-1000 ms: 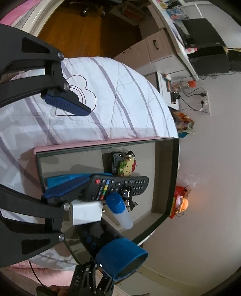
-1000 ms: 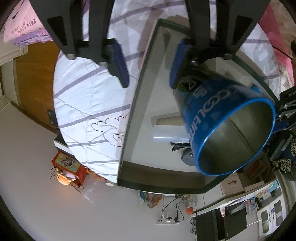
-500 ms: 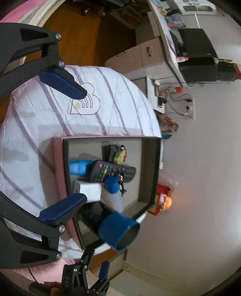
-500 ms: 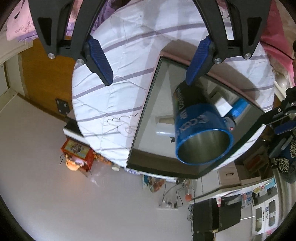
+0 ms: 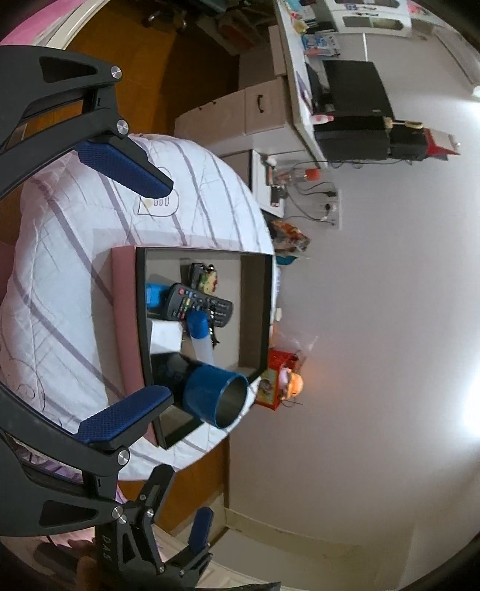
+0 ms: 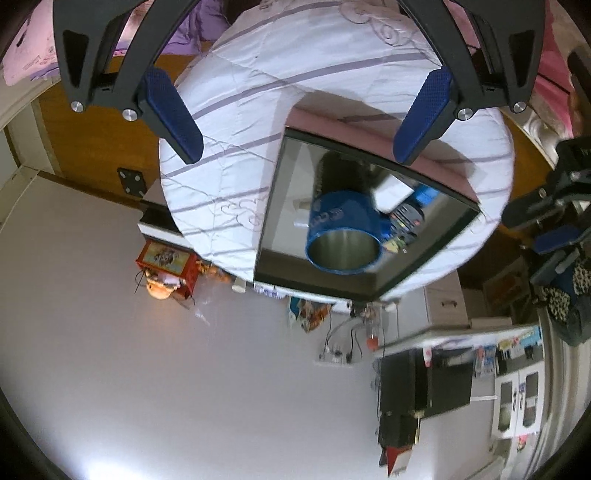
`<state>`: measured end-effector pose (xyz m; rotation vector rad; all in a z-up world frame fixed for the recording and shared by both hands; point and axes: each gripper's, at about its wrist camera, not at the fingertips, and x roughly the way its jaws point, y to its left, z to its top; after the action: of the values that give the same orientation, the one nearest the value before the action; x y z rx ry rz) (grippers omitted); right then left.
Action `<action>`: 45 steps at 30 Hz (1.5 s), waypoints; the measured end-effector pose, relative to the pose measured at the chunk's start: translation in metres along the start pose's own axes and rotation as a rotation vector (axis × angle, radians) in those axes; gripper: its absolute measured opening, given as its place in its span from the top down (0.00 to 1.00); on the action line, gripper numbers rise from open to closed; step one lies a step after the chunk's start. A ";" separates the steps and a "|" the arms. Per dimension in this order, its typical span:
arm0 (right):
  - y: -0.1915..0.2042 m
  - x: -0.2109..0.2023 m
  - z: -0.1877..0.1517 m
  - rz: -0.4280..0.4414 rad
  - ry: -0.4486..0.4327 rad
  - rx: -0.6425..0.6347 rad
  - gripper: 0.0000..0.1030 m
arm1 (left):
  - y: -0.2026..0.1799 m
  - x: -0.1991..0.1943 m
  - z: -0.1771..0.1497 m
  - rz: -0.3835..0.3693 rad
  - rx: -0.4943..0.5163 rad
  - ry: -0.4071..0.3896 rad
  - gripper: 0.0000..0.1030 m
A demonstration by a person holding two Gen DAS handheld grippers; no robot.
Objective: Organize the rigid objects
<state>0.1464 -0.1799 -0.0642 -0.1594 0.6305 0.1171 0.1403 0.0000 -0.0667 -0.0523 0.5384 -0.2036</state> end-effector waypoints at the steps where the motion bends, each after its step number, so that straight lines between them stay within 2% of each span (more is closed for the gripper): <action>1: 0.002 -0.006 -0.002 -0.002 -0.015 0.005 0.00 | -0.001 -0.004 -0.001 -0.001 0.000 -0.010 0.00; 9: 0.018 -0.035 -0.016 0.012 -0.064 0.015 0.00 | -0.007 -0.031 -0.011 -0.010 0.009 -0.028 0.00; 16: 0.030 -0.068 -0.024 -0.006 -0.178 0.042 0.00 | -0.014 -0.059 -0.023 0.019 0.041 -0.057 0.00; 25: 0.040 -0.121 -0.032 0.012 -0.344 0.103 0.00 | -0.019 -0.114 -0.026 0.049 0.057 -0.175 0.00; 29: 0.049 -0.139 -0.032 -0.010 -0.397 0.092 0.00 | -0.024 -0.133 -0.026 0.049 0.065 -0.209 0.00; 32: 0.052 -0.148 -0.034 -0.006 -0.430 0.099 0.00 | -0.025 -0.152 -0.025 0.055 0.052 -0.276 0.00; 38: 0.050 -0.158 -0.035 -0.002 -0.475 0.134 0.00 | -0.028 -0.164 -0.022 0.051 0.059 -0.318 0.00; 45: 0.053 -0.164 -0.038 -0.087 -0.501 0.114 0.00 | -0.028 -0.160 -0.026 0.005 0.057 -0.338 0.00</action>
<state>-0.0148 -0.1444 -0.0029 -0.0430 0.1292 0.0340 -0.0127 0.0057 -0.0055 -0.0292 0.1963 -0.1996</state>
